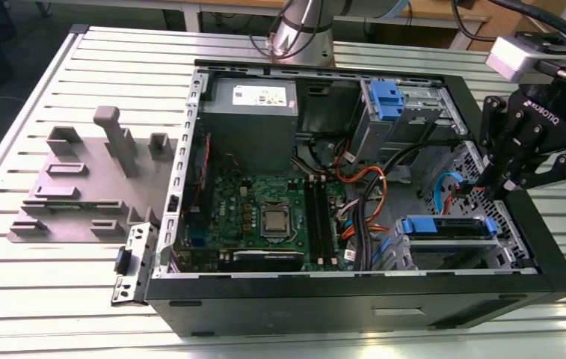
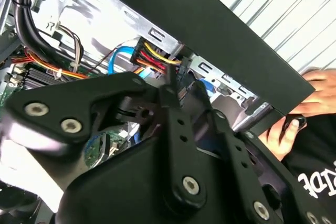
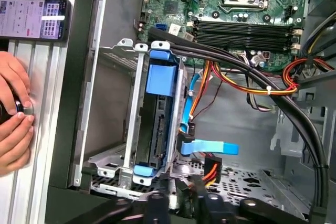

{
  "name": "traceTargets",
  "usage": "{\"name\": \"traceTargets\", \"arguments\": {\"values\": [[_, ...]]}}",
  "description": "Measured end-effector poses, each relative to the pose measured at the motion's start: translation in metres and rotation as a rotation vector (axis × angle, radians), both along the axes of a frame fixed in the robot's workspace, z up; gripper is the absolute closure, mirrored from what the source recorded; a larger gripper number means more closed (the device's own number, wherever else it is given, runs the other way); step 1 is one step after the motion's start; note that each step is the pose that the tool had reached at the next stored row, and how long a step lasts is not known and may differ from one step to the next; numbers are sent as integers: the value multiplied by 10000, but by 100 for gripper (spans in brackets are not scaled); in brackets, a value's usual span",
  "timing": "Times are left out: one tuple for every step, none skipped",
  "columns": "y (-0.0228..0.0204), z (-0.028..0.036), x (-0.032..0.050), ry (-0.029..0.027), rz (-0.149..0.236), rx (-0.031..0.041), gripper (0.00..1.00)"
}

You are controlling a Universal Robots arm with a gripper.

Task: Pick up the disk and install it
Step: 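Insert the first disk wire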

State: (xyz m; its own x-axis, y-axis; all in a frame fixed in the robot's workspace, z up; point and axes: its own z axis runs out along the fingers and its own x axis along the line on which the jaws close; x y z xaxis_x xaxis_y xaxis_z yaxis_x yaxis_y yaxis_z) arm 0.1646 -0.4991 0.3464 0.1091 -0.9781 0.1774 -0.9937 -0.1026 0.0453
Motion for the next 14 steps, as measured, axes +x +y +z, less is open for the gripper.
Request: {"name": "traceTargets", "arguments": {"values": [[1, 0, 1, 0, 0, -1, 71], [1, -1, 3, 0, 1, 1, 77], [2, -1, 5, 0, 3, 0, 77], [3, -2, 6, -1, 3, 1, 82], [3, -2, 7, 0, 4, 0, 82], [3, -2, 7, -1, 3, 0, 83], [3, -3, 7, 0, 3, -1, 83], [3, -4, 7, 0, 3, 0, 83], [3, -4, 7, 0, 3, 1, 83], [3, -4, 7, 0, 3, 1, 83], [3, -5, 7, 0, 4, 1, 83], [3, -5, 7, 0, 4, 0, 83], [3, -9, 8, 0, 3, 3, 83], [5, -12, 14, 0, 5, 3, 82]]}}
